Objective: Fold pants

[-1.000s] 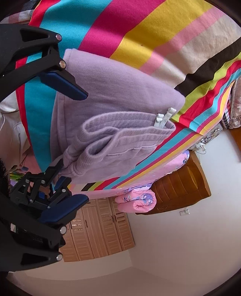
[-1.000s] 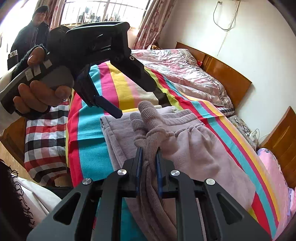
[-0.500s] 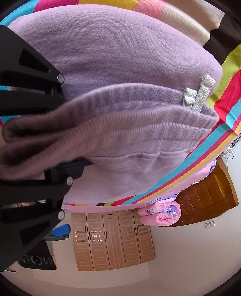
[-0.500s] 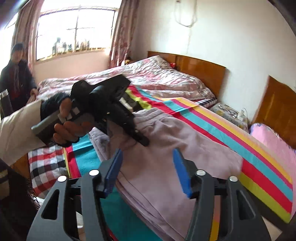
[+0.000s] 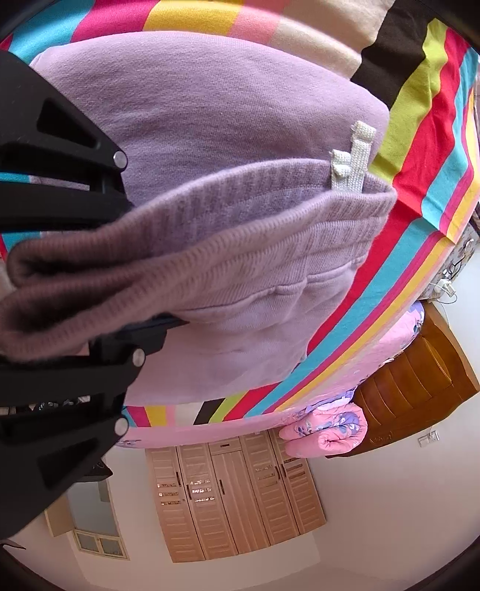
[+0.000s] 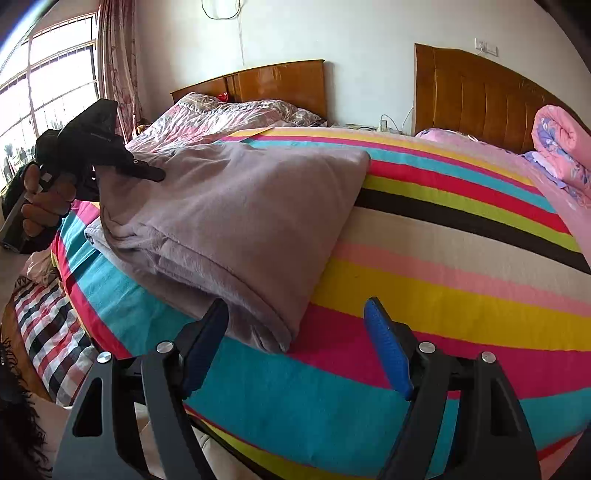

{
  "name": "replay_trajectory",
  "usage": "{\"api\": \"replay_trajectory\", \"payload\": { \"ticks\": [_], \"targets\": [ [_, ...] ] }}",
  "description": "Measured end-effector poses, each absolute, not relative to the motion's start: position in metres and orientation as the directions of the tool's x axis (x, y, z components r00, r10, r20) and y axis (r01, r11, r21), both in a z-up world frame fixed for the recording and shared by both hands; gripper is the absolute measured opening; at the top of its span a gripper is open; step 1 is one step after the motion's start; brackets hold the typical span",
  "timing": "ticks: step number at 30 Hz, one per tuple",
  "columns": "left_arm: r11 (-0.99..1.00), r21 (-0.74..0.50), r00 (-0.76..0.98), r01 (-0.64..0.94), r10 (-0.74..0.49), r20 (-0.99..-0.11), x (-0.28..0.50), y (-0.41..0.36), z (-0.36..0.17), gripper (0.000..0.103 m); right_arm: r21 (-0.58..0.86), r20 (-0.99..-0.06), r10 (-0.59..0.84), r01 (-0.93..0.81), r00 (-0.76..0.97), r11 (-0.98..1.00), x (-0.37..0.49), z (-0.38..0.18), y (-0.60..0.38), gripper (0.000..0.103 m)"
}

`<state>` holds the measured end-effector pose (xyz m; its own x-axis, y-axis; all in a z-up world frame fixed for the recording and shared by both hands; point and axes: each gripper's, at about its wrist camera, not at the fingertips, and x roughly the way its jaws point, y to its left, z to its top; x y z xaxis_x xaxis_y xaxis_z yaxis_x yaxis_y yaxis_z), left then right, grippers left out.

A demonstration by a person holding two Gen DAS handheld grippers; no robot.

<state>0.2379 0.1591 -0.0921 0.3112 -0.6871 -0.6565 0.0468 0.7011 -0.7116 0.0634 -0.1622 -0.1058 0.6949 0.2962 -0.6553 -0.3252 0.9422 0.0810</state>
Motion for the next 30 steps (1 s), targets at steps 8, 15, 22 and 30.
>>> {"api": "replay_trajectory", "payload": {
  "ticks": [8,15,22,30],
  "targets": [
    [0.698,-0.679,0.501,0.229,-0.682,-0.533,0.209,0.185,0.01,0.019,-0.142,-0.649,0.123,-0.278,0.751,0.95,0.064,-0.112,-0.141,0.081],
    [0.644,-0.765,0.448,-0.007,-0.682,-0.578,0.19,0.262,-0.126,0.02,-0.022,-0.703,0.178,-0.271,0.688,0.962,0.075,-0.125,-0.152,0.082],
    [0.661,-0.749,0.494,0.052,-0.669,-0.556,0.188,0.261,-0.117,0.022,-0.006,-0.716,0.185,-0.271,0.674,0.963,0.081,-0.126,-0.155,0.084],
    [0.822,-0.564,0.66,-0.084,-0.378,-0.649,0.151,0.284,-0.08,0.059,0.119,-0.723,0.376,-0.432,0.579,0.894,0.06,-0.106,-0.171,0.08]
  ]
}}
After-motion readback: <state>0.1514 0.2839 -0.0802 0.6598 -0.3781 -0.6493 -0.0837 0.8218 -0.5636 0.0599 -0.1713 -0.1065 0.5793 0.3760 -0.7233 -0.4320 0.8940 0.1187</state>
